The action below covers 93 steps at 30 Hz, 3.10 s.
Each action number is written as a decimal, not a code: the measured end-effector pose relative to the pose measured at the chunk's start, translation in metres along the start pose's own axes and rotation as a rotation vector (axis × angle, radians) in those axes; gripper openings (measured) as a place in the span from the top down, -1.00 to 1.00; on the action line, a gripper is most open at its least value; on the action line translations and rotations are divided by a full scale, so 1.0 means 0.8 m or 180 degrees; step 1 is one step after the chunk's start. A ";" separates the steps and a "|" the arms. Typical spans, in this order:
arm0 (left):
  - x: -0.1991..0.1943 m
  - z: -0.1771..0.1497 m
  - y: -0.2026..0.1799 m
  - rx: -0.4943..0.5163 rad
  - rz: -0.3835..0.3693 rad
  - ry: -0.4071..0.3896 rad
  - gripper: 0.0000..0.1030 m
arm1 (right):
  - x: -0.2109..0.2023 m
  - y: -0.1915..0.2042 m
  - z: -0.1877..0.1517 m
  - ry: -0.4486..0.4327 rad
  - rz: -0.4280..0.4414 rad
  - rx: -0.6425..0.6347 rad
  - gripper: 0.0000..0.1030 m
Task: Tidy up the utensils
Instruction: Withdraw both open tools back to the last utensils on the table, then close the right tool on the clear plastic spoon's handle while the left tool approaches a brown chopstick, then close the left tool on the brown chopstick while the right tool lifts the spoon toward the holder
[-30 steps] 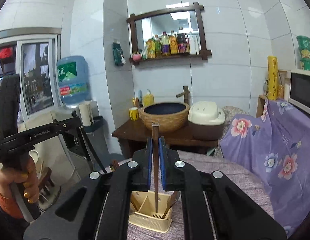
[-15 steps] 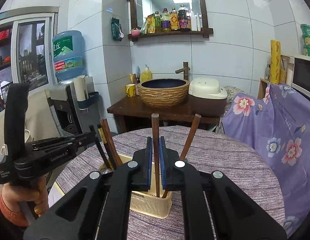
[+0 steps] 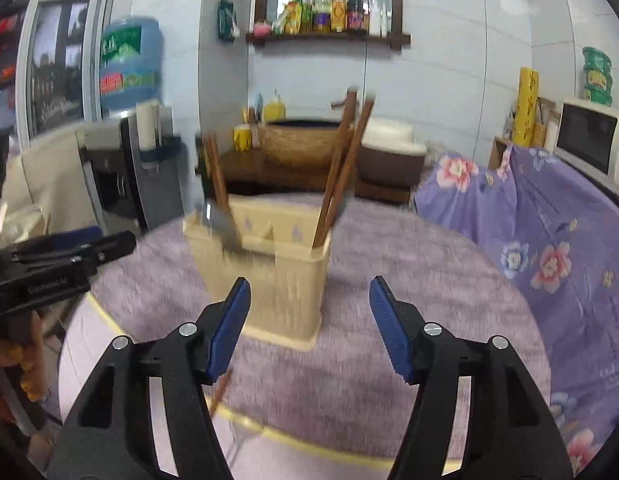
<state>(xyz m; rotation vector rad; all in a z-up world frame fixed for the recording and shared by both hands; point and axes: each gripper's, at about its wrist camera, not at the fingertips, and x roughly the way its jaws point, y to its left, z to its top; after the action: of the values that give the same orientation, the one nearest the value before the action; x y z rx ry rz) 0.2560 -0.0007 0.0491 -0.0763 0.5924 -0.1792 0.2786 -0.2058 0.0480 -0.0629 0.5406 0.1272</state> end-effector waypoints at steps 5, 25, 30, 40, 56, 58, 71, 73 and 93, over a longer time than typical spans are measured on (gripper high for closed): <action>0.009 -0.064 0.013 -0.0001 0.0157 0.0323 -0.37 | 0.020 0.020 -0.077 0.0541 0.0120 0.0167 -0.21; -0.005 -0.137 0.016 -0.0215 0.0187 0.0545 -0.37 | 0.045 0.050 -0.163 0.0990 -0.0032 0.0172 0.83; -0.002 -0.144 0.010 -0.0181 0.0127 0.0628 -0.37 | 0.028 -0.018 -0.175 0.0977 -0.0258 0.0376 0.83; 0.007 -0.149 -0.013 -0.0088 0.0067 0.0724 -0.37 | 0.018 -0.070 -0.180 0.0923 -0.0080 0.0675 -0.08; 0.044 -0.140 -0.055 0.0225 0.0064 0.0865 -0.36 | 0.075 -0.066 -0.145 0.1073 -0.0303 0.0425 0.10; 0.045 -0.139 -0.058 0.0244 0.0069 0.0868 -0.36 | 0.076 -0.067 -0.143 0.1067 -0.0329 0.0427 0.25; 0.079 -0.122 -0.076 0.0235 -0.0049 0.1015 0.00 | 0.044 -0.071 -0.122 0.0831 -0.0251 0.0485 0.28; 0.091 -0.119 -0.083 0.0279 -0.0029 0.1058 0.12 | 0.035 -0.068 -0.117 0.0777 -0.0247 0.0462 0.28; 0.117 -0.104 -0.100 0.0430 0.0071 0.1103 0.84 | 0.009 -0.064 -0.109 0.0606 -0.0117 0.0490 0.28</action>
<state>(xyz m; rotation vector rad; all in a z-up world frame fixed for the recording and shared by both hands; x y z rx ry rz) 0.2738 -0.0990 -0.0608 0.0943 0.9242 -0.2122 0.2473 -0.2638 -0.0286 0.0658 0.7371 0.0436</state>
